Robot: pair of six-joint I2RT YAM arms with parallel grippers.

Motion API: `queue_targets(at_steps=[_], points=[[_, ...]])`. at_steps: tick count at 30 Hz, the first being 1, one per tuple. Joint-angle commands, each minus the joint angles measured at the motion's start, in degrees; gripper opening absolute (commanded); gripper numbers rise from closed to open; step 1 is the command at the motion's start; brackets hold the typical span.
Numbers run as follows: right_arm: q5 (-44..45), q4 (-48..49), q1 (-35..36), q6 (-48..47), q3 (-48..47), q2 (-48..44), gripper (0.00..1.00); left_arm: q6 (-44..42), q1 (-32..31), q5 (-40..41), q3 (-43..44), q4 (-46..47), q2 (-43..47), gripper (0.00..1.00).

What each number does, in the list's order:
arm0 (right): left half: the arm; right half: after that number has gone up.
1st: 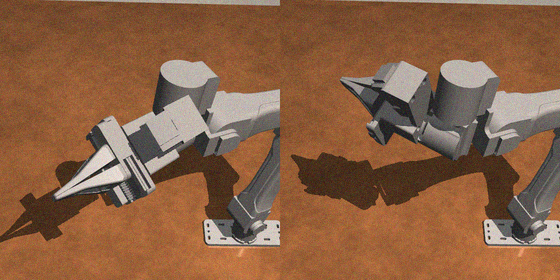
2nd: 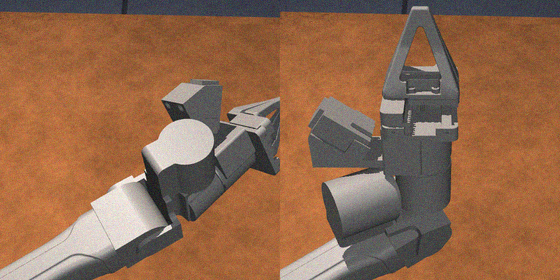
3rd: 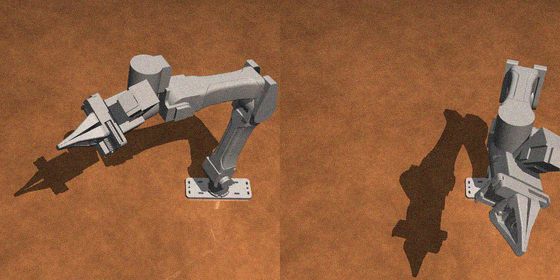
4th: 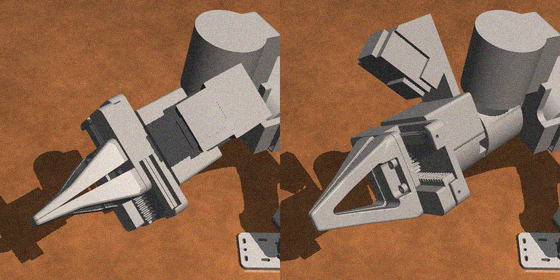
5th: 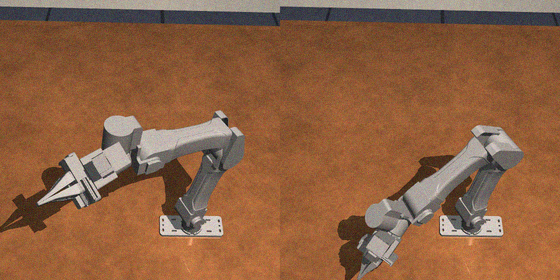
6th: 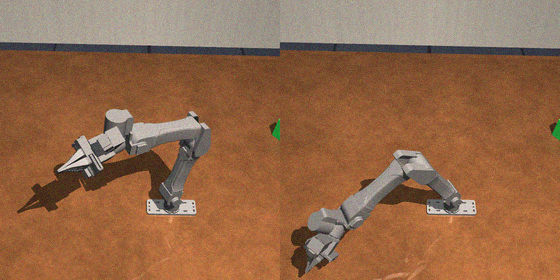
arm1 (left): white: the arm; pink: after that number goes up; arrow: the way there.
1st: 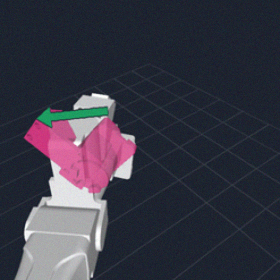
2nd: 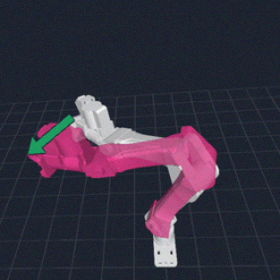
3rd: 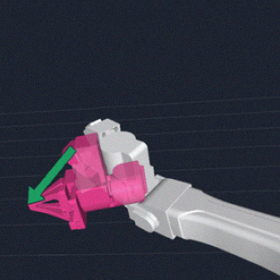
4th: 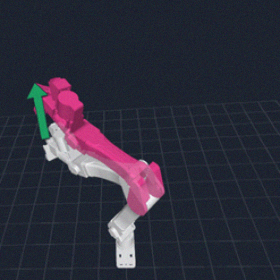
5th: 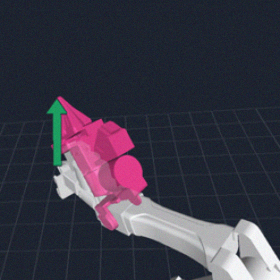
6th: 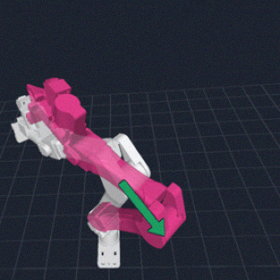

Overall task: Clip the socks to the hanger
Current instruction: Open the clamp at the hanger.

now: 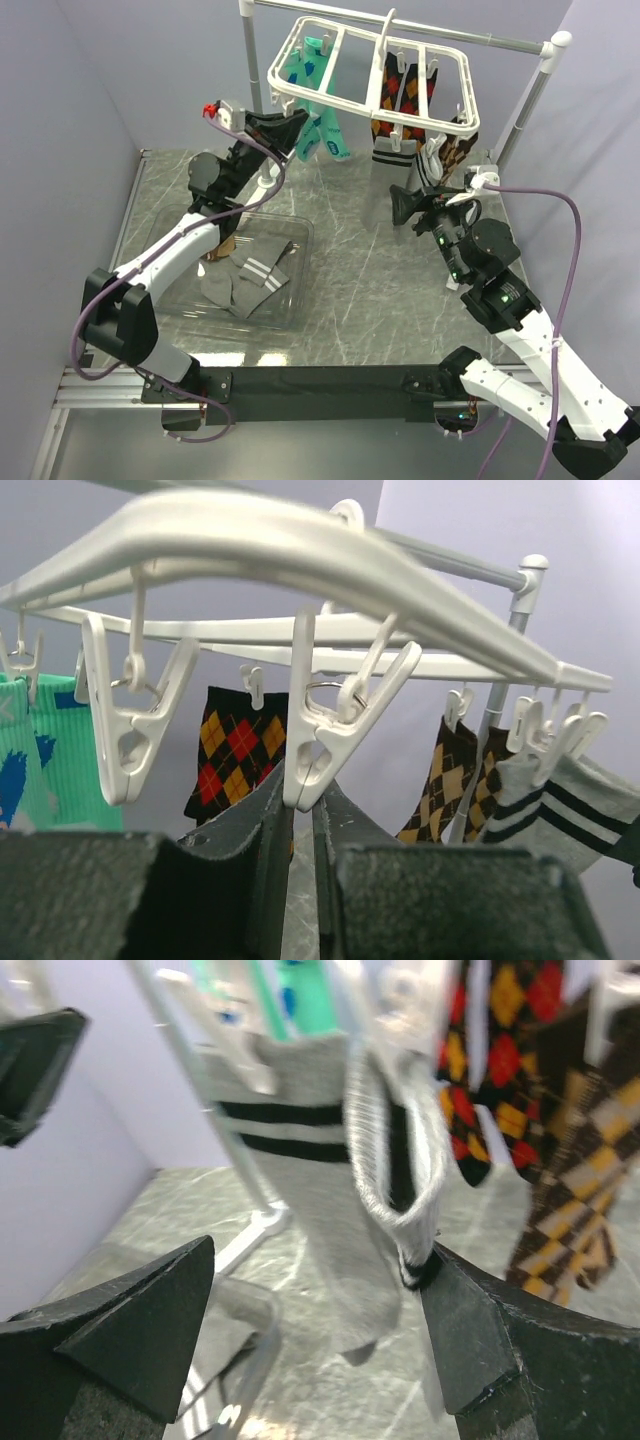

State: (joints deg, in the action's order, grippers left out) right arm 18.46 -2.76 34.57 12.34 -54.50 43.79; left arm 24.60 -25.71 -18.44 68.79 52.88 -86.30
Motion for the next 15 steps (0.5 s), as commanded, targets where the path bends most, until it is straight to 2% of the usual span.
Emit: queue_targets(at_steps=[1,5,9,15], points=[[-9.2,1.8,-0.2,-0.6,-3.9,-0.6,0.88,-1.4,-0.6,-2.0,-0.8,2.3,4.9,0.18],[-13.4,2.1,-0.3,-0.4,-5.4,0.5,0.88,-2.4,-0.7,-2.0,-2.0,0.2,6.9,0.20],[-14.4,1.6,-0.2,0.1,-6.4,1.3,0.88,-4.4,-0.7,-1.6,-1.1,-3.6,7.9,0.31],[-14.3,1.7,-0.3,0.3,-6.6,1.7,0.88,-5.6,-0.7,-2.0,0.9,-6.7,7.3,0.31]])
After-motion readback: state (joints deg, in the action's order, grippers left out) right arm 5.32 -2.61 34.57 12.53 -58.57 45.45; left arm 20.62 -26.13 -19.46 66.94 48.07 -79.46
